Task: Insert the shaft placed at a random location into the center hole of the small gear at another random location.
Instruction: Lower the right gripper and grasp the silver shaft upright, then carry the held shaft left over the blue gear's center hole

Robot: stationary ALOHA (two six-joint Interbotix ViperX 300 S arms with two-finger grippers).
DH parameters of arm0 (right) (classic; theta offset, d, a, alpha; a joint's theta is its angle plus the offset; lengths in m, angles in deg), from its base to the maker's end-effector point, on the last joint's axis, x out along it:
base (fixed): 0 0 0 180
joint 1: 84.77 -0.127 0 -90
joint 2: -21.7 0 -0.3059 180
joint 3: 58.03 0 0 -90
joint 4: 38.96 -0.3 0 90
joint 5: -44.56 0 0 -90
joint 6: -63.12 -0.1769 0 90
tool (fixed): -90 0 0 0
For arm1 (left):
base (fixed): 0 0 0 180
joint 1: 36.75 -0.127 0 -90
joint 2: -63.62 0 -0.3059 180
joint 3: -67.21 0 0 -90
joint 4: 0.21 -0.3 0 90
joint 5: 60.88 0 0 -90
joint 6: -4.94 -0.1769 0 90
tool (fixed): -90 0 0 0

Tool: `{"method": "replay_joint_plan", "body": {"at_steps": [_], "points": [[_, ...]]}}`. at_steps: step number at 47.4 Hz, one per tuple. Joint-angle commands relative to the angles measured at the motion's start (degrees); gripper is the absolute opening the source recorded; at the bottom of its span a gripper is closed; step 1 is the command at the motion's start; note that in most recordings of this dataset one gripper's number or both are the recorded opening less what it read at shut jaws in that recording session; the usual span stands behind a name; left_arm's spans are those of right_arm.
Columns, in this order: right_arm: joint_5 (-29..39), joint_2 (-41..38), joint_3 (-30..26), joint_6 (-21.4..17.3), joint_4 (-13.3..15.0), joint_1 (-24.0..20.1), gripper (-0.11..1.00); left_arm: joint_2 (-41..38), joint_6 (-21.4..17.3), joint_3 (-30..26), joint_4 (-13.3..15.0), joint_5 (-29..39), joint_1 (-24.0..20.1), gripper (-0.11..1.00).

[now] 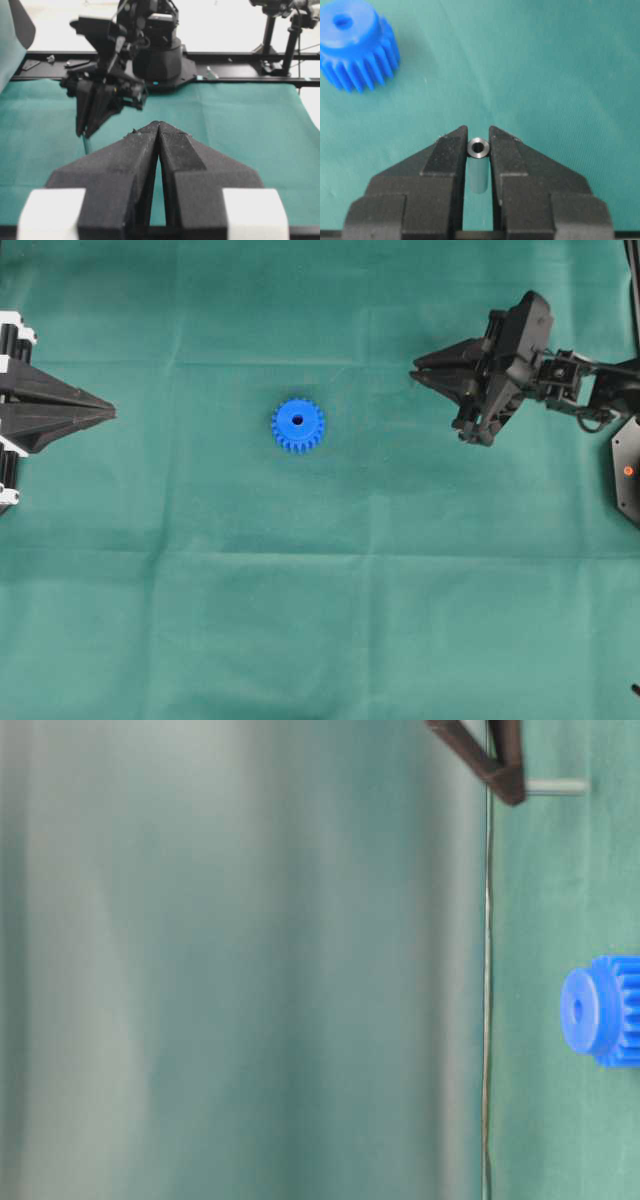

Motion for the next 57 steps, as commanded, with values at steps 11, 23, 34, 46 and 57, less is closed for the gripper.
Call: {"method": "replay_joint_plan", "body": {"at_steps": [11,23,34,46,57], "points": [[11.16,9.4,-3.52,1.49,0.62,0.18,0.13,-0.35,0.0,-1.49,-0.18,-0.26,0.09,0.0],[11.16,9.05,-3.78,1.58,0.62,0.18,0.13,-0.35,0.0,-1.49,-0.18,-0.26,0.09,0.0],[11.07,8.7,-4.13,1.41,0.53,-0.44,0.13,-0.35,0.0,-1.49,-0.18,-0.26,0.09,0.0],[11.16,4.48,-8.53,1.32,0.53,-2.9,0.13,-0.35,0.09,-1.49,-0.18,-0.26,0.09,0.0],[11.6,-1.05,-15.12,1.23,0.53,-6.06,0.13,-0.35,0.18,-1.49,-0.18,-0.26,0.09,0.0]]}}
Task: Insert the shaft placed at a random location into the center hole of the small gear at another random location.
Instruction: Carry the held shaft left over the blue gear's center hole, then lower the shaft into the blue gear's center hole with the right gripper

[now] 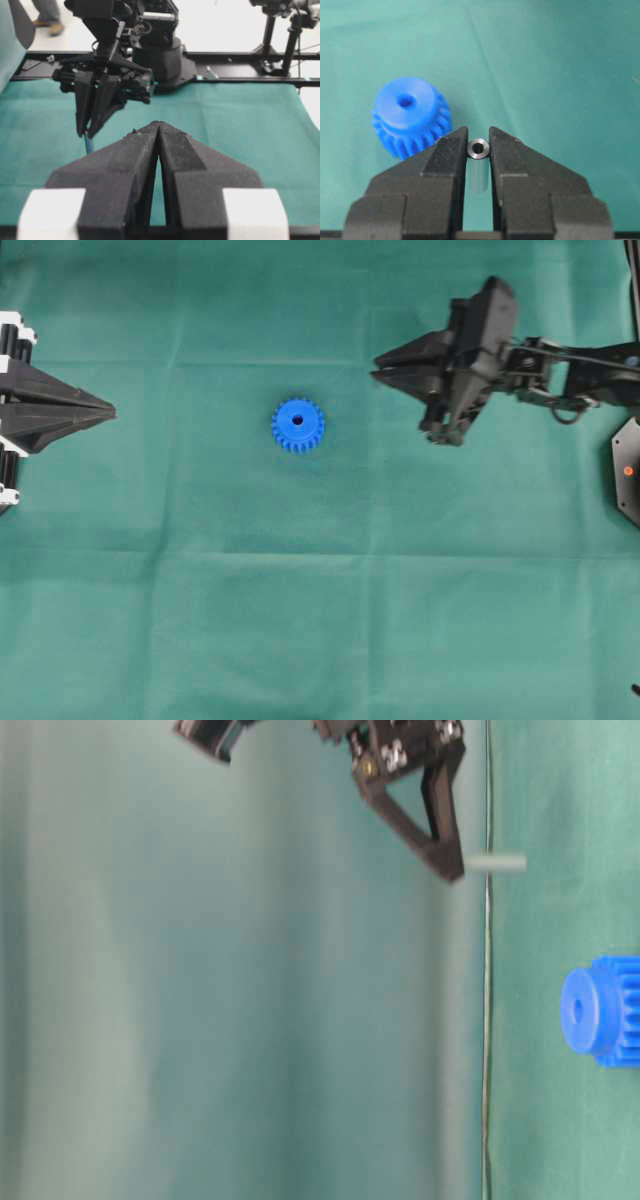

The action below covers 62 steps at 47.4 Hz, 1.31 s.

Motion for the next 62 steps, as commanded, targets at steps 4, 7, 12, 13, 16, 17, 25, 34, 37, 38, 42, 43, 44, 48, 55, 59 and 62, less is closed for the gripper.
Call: {"method": "replay_joint_plan", "body": {"at_steps": [4,7,12,13,16,17,25,34,37,38,42,43,44,48,55,59,62], "points": [[1.05,-3.25,-6.24,0.44,0.0,-1.93,0.13,-0.35,0.09,-1.49,-0.09,-0.18,0.09,0.0],[1.58,-4.57,-8.0,0.44,0.0,-2.55,0.13,-0.44,0.35,-1.49,-0.09,-0.18,0.09,0.0],[2.37,-6.86,-10.81,0.44,0.0,-3.25,0.13,-0.53,0.53,-1.49,-0.09,-0.18,0.09,0.0],[2.37,-7.12,-11.16,0.53,0.0,-3.43,0.13,-0.53,0.53,-1.49,-0.09,-0.18,0.09,0.0],[2.37,-8.17,-12.3,0.53,0.0,-3.78,0.13,-0.53,0.53,-1.49,-0.09,-0.18,0.09,0.0],[2.37,-8.44,-12.66,0.53,0.0,-3.96,0.13,-0.53,0.53,-1.49,-0.09,-0.18,0.09,0.0],[2.37,-10.11,-14.77,0.44,0.0,-5.19,0.13,-0.44,0.53,-1.49,-0.09,-0.18,0.09,0.0],[2.37,-11.25,-16.08,0.53,0.0,-5.89,0.13,-0.44,0.53,-1.41,-0.09,-0.26,0.09,0.0],[2.37,-11.43,-16.44,0.53,0.0,-6.06,0.13,-0.44,0.53,-1.49,-0.09,-0.18,0.09,0.0],[2.37,-11.51,-16.61,0.53,0.0,-6.06,0.13,-0.44,0.53,-1.49,-0.09,-0.18,0.09,0.0],[2.37,-11.78,-16.79,0.53,0.0,-6.15,0.13,-0.44,0.53,-1.49,-0.09,-0.18,0.09,0.0],[2.37,-11.78,-16.79,0.53,0.0,-6.24,0.13,-0.44,0.53,-1.49,-0.09,-0.18,0.09,0.0],[2.37,-11.87,-16.79,0.53,0.0,-6.24,0.13,-0.44,0.53,-1.49,-0.09,-0.18,0.0,0.0],[2.46,-11.87,-16.7,0.44,0.0,-6.24,0.13,-0.35,0.53,-1.49,-0.09,-0.18,0.09,0.0],[2.46,-11.87,-16.61,0.53,0.0,-6.15,0.13,-0.35,0.53,-1.49,-0.09,-0.18,0.09,0.0],[2.37,-11.87,-16.61,0.44,-0.09,-6.15,0.13,-0.35,0.53,-1.49,-0.09,-0.26,0.09,0.0],[2.37,-11.87,-16.61,0.53,-0.09,-6.15,0.13,-0.35,0.53,-1.49,-0.09,-0.18,0.09,0.0]]}}
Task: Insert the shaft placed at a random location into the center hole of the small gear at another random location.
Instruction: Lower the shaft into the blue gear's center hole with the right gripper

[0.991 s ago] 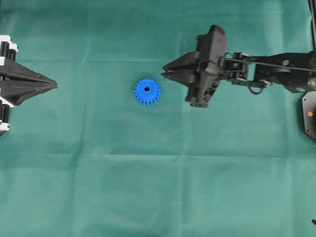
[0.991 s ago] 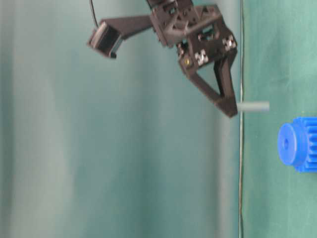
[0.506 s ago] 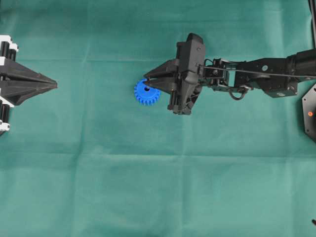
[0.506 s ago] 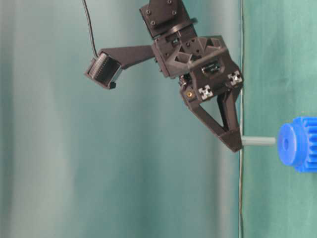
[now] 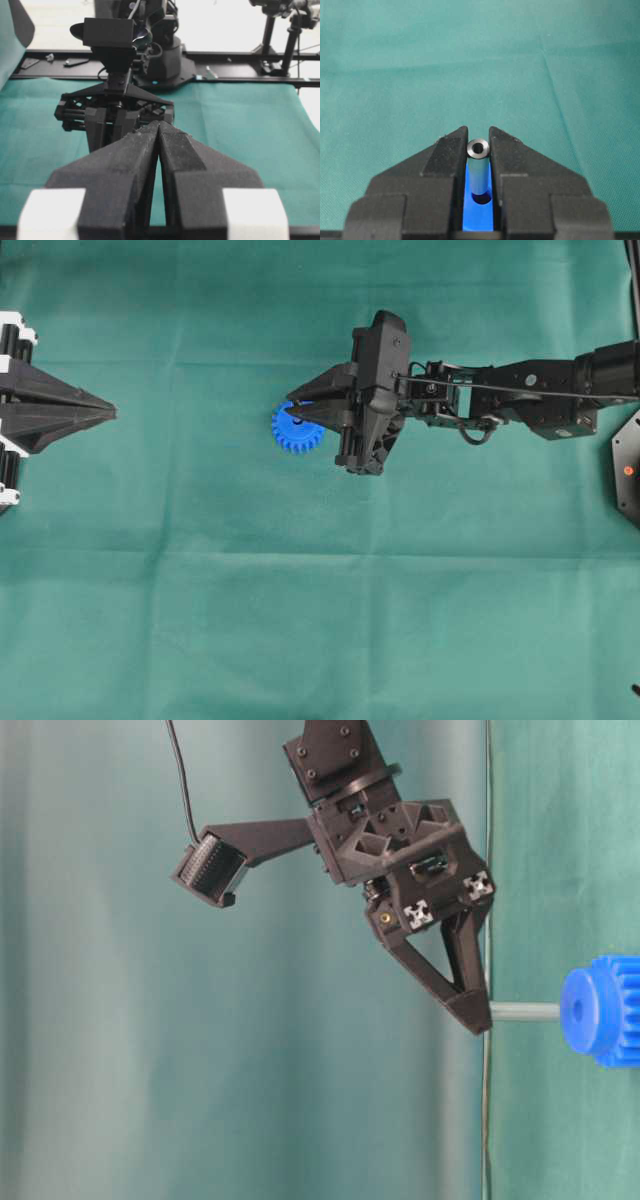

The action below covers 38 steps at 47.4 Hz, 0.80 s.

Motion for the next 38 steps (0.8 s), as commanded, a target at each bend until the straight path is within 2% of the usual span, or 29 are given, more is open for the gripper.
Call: {"method": "replay_joint_plan", "body": {"at_steps": [1,38], "points": [[0.09,0.79,-1.23,0.53,-0.18,-0.18,0.13,-0.26,0.09,-1.49,-0.09,-0.26,0.09,0.0],[-0.26,-2.02,-1.41,0.26,-0.35,-0.18,0.13,-0.26,0.09,-1.49,-0.09,-0.26,0.09,0.0]]}}
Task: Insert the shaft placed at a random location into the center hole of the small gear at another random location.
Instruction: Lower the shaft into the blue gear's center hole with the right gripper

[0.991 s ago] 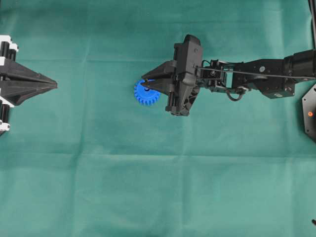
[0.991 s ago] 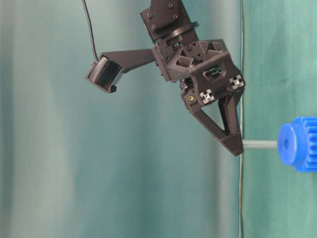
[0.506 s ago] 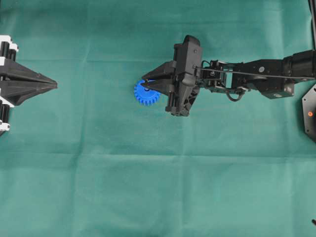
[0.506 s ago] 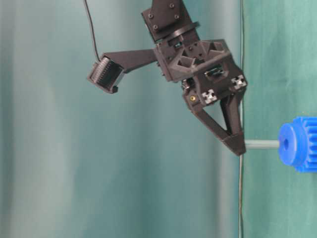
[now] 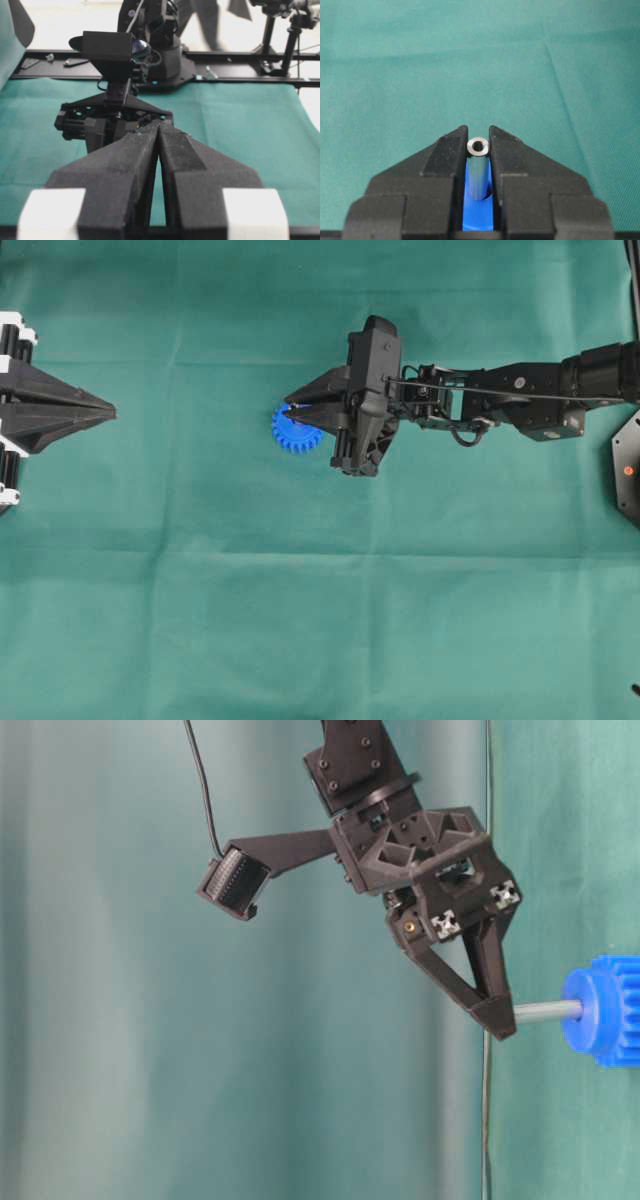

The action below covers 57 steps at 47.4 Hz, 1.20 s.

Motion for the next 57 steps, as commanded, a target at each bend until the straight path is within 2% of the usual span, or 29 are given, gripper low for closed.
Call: {"method": "replay_joint_plan", "body": {"at_steps": [1,22,57], "points": [[-0.18,0.44,-0.7,0.18,-0.09,-0.26,0.13,-0.35,0.09,-1.49,-0.18,-0.26,0.09,0.0],[0.79,5.19,-0.44,1.23,0.18,-0.26,0.13,-0.35,0.09,-1.49,-0.18,-0.26,0.0,0.0],[-1.76,0.44,-0.88,1.49,0.09,-0.18,0.13,-0.62,0.09,-1.41,-0.18,-0.26,0.09,0.0]]}}
